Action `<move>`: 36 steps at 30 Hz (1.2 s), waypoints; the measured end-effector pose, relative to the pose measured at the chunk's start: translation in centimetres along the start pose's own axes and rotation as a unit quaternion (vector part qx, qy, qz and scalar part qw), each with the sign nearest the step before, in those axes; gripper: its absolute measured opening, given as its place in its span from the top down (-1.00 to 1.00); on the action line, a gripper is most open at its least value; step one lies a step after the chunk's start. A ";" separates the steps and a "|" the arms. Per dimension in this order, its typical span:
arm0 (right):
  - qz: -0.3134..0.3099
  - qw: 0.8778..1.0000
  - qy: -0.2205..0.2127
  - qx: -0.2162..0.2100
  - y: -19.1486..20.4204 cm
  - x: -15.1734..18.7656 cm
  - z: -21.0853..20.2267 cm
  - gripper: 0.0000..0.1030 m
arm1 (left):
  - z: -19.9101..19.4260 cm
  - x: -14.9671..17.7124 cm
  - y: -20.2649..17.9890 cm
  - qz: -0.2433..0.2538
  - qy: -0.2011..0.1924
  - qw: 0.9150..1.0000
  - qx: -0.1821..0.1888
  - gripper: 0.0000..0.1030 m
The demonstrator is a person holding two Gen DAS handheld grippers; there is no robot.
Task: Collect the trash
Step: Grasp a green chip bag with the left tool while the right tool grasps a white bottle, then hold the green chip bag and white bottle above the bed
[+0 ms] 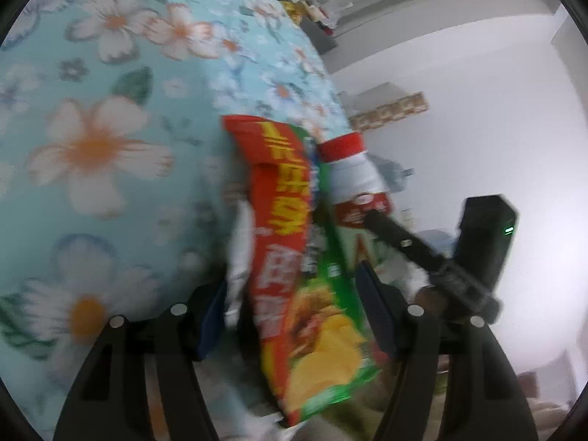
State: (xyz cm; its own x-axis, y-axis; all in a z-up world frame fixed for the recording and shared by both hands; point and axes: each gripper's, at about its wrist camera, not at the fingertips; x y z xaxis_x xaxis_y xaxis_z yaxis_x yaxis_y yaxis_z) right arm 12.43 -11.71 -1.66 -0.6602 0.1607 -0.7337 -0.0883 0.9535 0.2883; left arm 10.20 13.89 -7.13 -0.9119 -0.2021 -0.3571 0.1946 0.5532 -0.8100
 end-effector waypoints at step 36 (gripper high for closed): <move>0.125 0.990 -0.032 0.059 -5.0 0.8 -1.9 -0.27 | 4.6 4.8 -7.1 0.343 -0.037 0.910 -0.229 0.48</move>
State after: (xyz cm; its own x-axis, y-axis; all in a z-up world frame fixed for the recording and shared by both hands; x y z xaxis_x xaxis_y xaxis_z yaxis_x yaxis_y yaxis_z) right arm 10.86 -16.85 -2.53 -0.6021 0.4067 -0.6871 0.1615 0.9048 0.3940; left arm 6.12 5.28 -5.29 -0.6026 0.2740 -0.7495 0.5228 0.8452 -0.1114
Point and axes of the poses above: each gripper's, at about its wrist camera, not at the fingertips, and z roughly the way its jaws point, y to its left, x to its underside, and after that the axes turned 12 degrees about -y, right-handed
